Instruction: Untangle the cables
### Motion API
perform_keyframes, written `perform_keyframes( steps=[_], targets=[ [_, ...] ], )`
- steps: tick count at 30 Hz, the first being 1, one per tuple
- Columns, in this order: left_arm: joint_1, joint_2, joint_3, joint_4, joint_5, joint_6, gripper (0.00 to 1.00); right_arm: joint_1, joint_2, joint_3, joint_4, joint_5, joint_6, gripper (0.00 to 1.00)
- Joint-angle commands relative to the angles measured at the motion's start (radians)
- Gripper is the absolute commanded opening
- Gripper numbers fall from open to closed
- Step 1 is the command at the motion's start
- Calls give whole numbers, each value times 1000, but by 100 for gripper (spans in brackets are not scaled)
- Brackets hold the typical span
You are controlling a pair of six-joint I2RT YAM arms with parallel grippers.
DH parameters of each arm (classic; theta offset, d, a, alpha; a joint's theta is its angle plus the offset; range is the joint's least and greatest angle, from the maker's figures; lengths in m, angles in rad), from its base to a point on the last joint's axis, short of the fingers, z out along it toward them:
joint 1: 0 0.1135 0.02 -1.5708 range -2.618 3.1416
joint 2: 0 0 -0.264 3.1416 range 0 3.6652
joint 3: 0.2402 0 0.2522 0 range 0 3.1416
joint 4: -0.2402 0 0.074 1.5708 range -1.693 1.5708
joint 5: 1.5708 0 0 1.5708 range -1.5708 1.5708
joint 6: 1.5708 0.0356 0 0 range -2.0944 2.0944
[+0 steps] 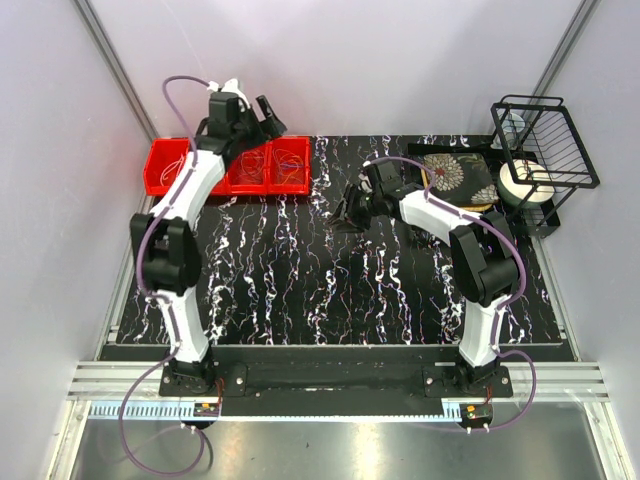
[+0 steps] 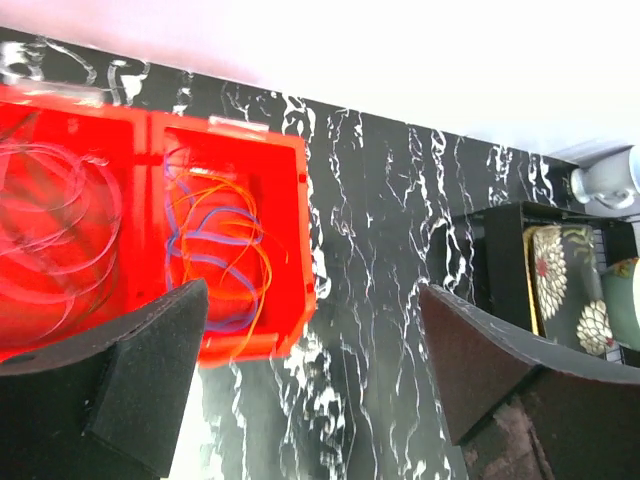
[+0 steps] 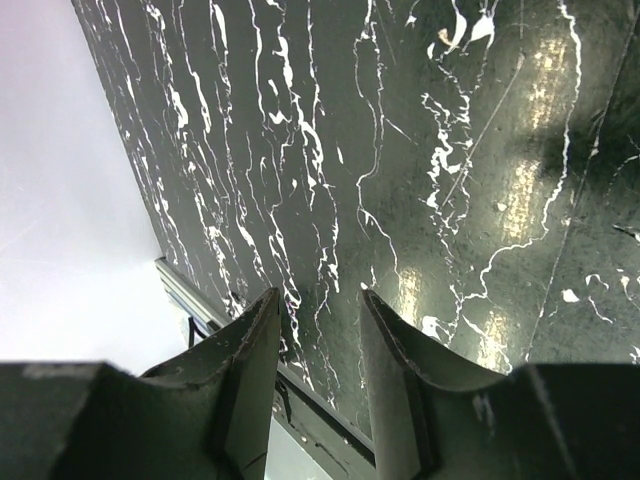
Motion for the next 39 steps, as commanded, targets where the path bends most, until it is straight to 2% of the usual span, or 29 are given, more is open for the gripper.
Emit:
perform_keyframes(
  steps=[1, 8, 10, 12, 13, 15, 19, 24, 30, 35, 38, 39],
  targets=[
    [22, -173, -172, 17, -71, 49, 90, 24, -63, 45, -15, 23, -26, 43],
    [57, -441, -509, 11, -174, 111, 91, 53, -77, 53, -22, 45, -49, 44],
    [59, -489, -612, -4, -304, 137, 91, 67, -82, 53, -27, 48, -60, 44],
    [63, -564, -731, 10, -376, 190, 91, 79, -83, 53, -27, 58, -66, 44],
    [65, -615, -779, 57, -445, 207, 91, 87, -83, 53, -29, 61, -70, 44],
    [68, -666, -938, 196, -496, 269, 91, 93, -80, 55, -24, 62, -69, 44],
    [69, -793, -1163, 423, -620, 330, 93, 108, -79, 42, -7, 55, -63, 44],
    [71, -890, -1455, 816, -648, 419, 93, 110, -80, 13, 14, 43, -58, 44],
    [71, -873, -1603, 1101, -638, 456, 93, 112, -82, -2, 27, 48, -63, 45],
    [69, -813, -1638, 1223, -572, 496, 92, 110, -69, 1, 28, 51, -69, 45],
    [68, -743, -1681, 1376, -550, 513, 94, 112, -62, 9, 28, 55, -71, 45],
    [68, -714, -1694, 1480, -518, 520, 94, 110, -62, 12, 27, 55, -71, 45]
  ],
)
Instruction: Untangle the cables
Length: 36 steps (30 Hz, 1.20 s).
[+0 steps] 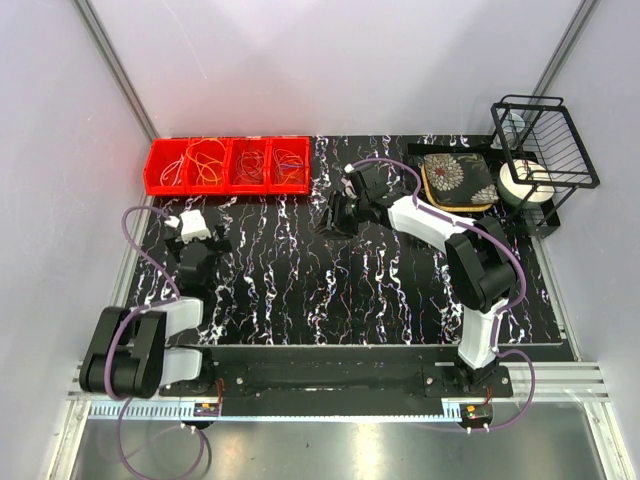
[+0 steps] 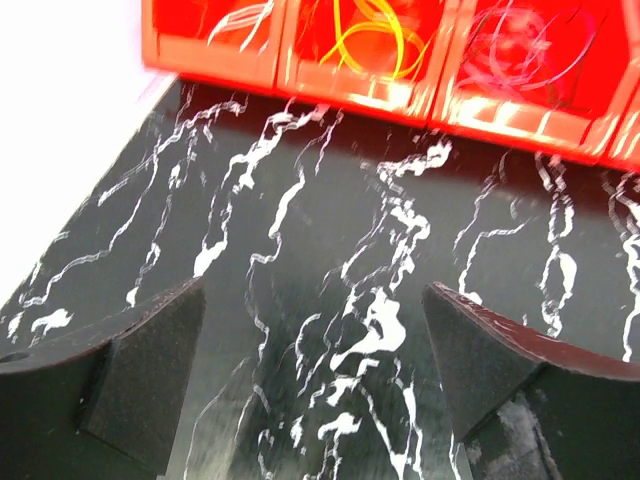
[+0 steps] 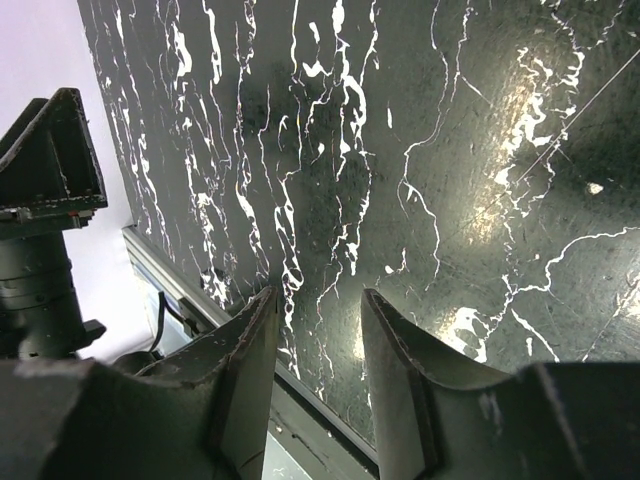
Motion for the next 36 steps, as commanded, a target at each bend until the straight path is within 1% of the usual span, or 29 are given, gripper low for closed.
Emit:
perform_keyframes(
  steps=[1, 2, 4, 5, 7, 9, 10, 11, 12, 13, 14, 16, 18, 20, 21, 22, 24, 28, 32, 33, 35, 36],
  targets=[
    [2, 124, -60, 384, 75, 59, 94, 6, -30, 12, 30, 7, -18, 45],
    [0, 151, -66, 431, 80, 88, 94, 7, -30, 12, 31, 7, -18, 45],
    [-1, 126, -50, 350, 130, 87, 94, 7, -33, 9, 34, 11, -22, 47],
    [-1, 138, -40, 361, 130, 96, 99, 7, -33, 6, 34, 16, -27, 47],
    [0, 129, -34, 340, 132, 88, 99, 6, -35, 5, 34, 25, -32, 51],
    [2, 141, -36, 367, 130, 91, 99, 6, -36, 8, 36, 31, -53, 54],
    [0, 135, -36, 353, 127, 88, 99, 7, -44, 9, 33, 48, -59, 62],
    [2, 135, -36, 355, 126, 88, 99, 7, -53, 8, 31, 60, -79, 66],
    [2, 141, -36, 362, 129, 91, 99, 7, -59, 5, 31, 71, -90, 73],
    [0, 139, -34, 358, 129, 88, 99, 7, -78, 3, 33, 99, -99, 87],
    [0, 136, -34, 352, 127, 90, 99, 6, -92, -10, 37, 114, -119, 99],
    [0, 139, -34, 356, 129, 90, 99, 7, -131, -53, 77, 149, -137, 100],
    [0, 139, -34, 355, 129, 88, 99, 6, -158, -84, 108, 168, -179, 100],
    [2, 139, -34, 355, 129, 88, 99, 7, -187, -121, 134, 218, -228, 100],
    [2, 138, -34, 353, 129, 88, 99, 6, -196, -127, 131, 247, -242, 100],
    [2, 139, -33, 353, 129, 88, 99, 7, -217, -142, 129, 315, -254, 100],
    [2, 139, -33, 355, 129, 88, 99, 6, -253, -159, 131, 399, -279, 100],
    [3, 139, -33, 355, 129, 88, 99, 7, -297, -227, 175, 491, -303, 100],
    [2, 139, -33, 355, 129, 88, 99, 3, -294, -264, 154, 562, -401, 100],
    [2, 138, -33, 353, 129, 88, 99, -2, -290, -264, 122, 602, -401, 100],
    [3, 139, -33, 353, 129, 88, 99, -25, -299, -276, 105, 623, -404, 100],
    [2, 139, -33, 355, 129, 88, 99, -34, -323, -287, 105, 662, -401, 100]
  ],
)
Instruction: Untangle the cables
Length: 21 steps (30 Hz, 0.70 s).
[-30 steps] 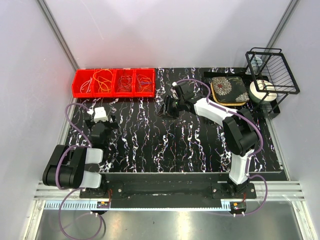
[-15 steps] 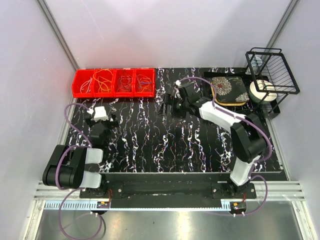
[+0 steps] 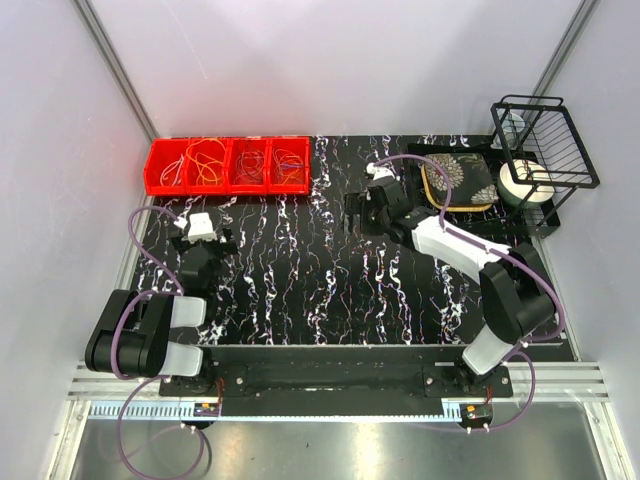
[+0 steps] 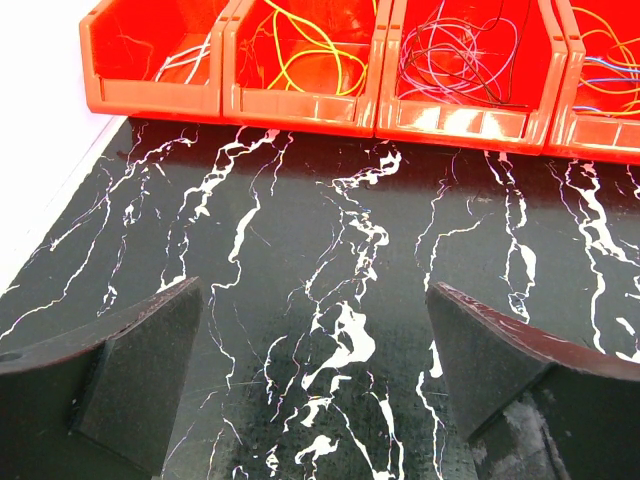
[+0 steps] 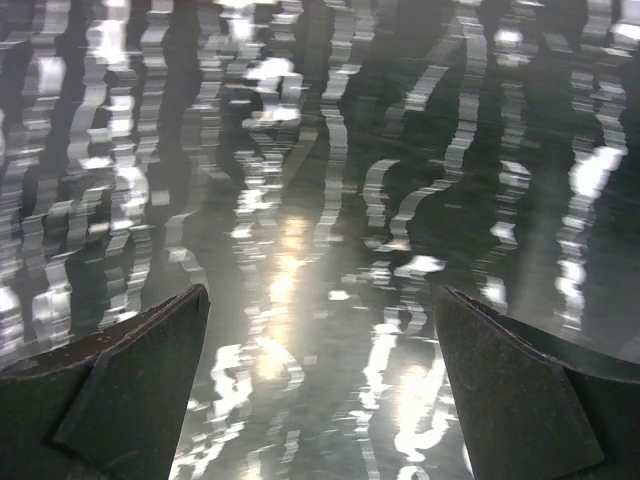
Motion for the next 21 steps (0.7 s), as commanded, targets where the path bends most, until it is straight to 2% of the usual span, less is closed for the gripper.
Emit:
perform_keyframes(
  steps=[1, 3, 5, 9, 11, 17, 21],
  targets=[
    [2, 2, 17, 82, 12, 15, 99, -39, -71, -49, -10, 177, -42, 100],
    [3, 2, 17, 84, 11, 15, 99, -65, -145, -85, 17, 306, -28, 100],
    [3, 2, 17, 84, 11, 15, 99, -76, -201, -170, 92, 368, -78, 100],
    [2, 2, 17, 82, 12, 13, 99, -80, -301, -402, 471, 539, -320, 100],
    [2, 2, 17, 82, 12, 16, 99, -91, -327, -451, 563, 584, -419, 100],
    [2, 2, 18, 82, 12, 15, 99, -237, -417, -568, 663, 483, -439, 100],
    [2, 2, 18, 81, 12, 13, 99, -317, -459, -680, 793, 394, -433, 100]
  ],
)
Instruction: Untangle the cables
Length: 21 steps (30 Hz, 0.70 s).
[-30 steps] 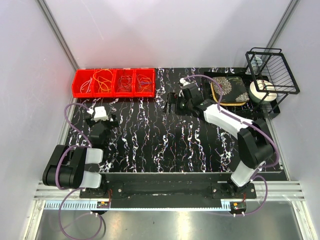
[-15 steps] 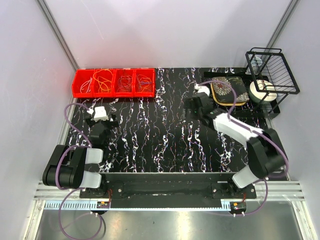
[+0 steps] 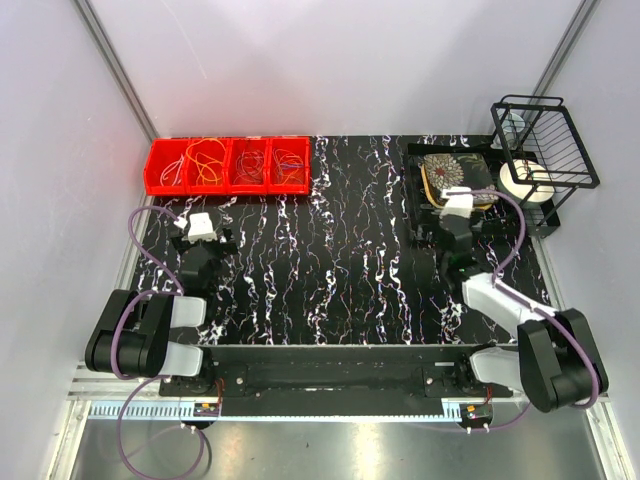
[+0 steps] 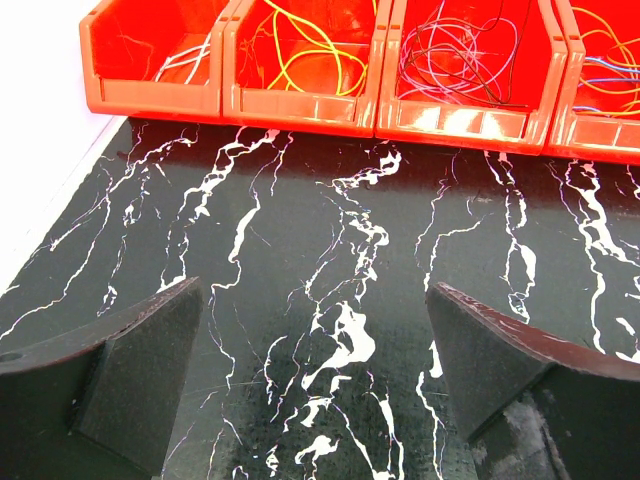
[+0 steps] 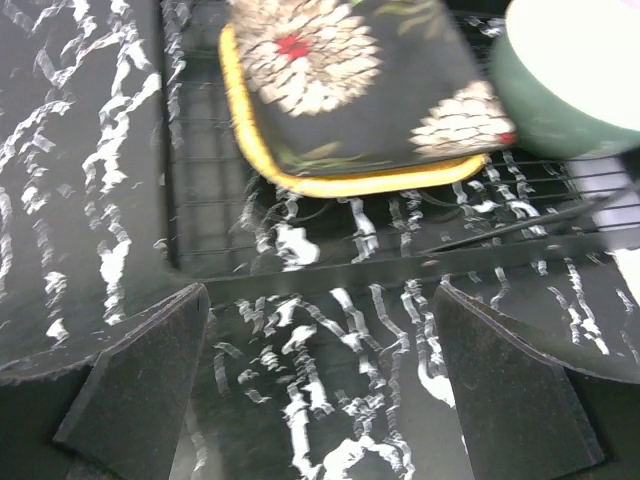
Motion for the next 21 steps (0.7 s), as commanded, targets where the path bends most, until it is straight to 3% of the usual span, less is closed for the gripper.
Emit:
perform_keyframes(
  steps=[1, 10, 19, 21],
  targets=[
    [2, 1, 17, 81, 12, 13, 99, -71, -50, -92, 228, -79, -26, 100],
    [2, 2, 18, 81, 12, 15, 99, -246, 112, -199, 584, -266, 12, 100],
    [2, 2, 20, 80, 12, 13, 99, -376, 321, -215, 793, -528, 66, 100],
    [3, 1, 18, 78, 12, 13, 99, -382, 301, -189, 712, -576, 54, 100]
  ],
)
